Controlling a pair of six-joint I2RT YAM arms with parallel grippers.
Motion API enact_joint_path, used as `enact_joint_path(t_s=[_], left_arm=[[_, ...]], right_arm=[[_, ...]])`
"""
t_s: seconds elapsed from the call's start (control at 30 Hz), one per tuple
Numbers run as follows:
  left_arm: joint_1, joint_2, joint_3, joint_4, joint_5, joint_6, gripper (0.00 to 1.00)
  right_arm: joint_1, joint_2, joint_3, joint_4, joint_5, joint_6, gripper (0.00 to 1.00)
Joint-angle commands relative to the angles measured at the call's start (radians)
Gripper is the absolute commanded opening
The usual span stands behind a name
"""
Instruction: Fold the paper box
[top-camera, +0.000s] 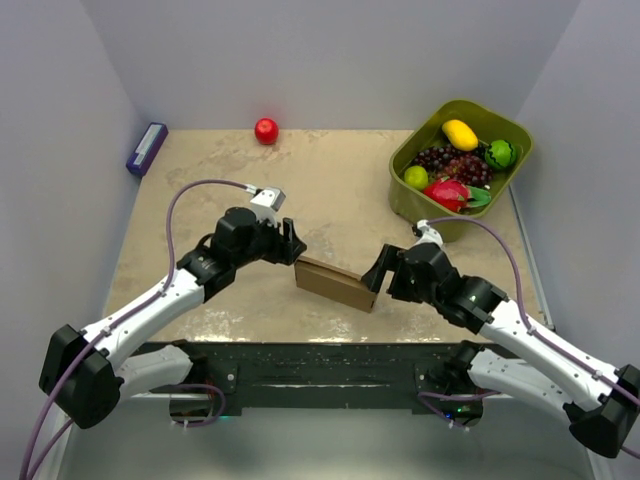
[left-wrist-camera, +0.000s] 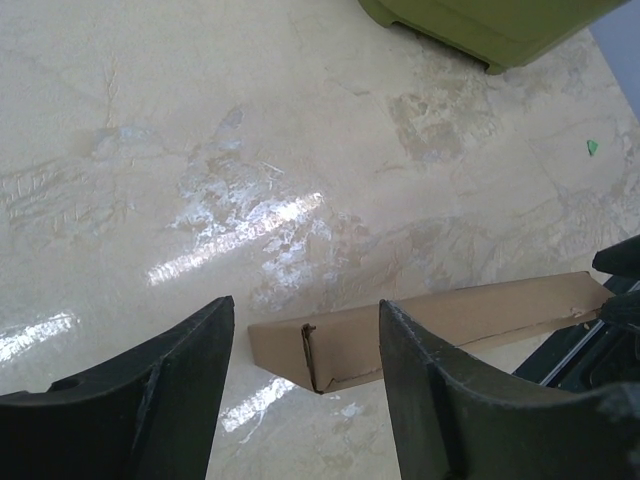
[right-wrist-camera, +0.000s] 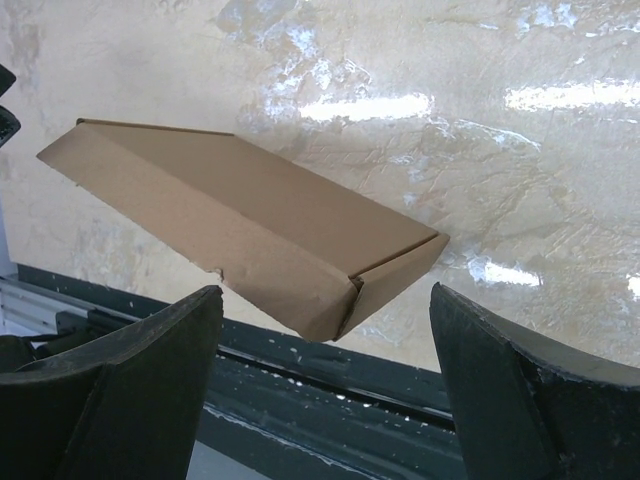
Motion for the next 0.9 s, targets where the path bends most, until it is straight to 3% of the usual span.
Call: enact_joint_path(t_s=[0.0, 0.43, 0.87], left_arm=[[0.014, 0.006, -0.013, 0.057, 0.028, -0.014, 0.64], [0.017, 0.008, -0.036, 0.061, 0.034, -0.025, 0.61], [0.017, 0.012, -0.085, 0.080, 0.037, -0.043, 0.59]], right_arm=[[-0.009, -0.009, -0.020, 0.049, 0.017, 0.020, 0.88], [-0.010, -0.006, -0.069, 0.071, 0.011, 0.036, 0.86], [-0.012, -0.023, -0.106, 0.065, -0.003, 0.048, 0.76]])
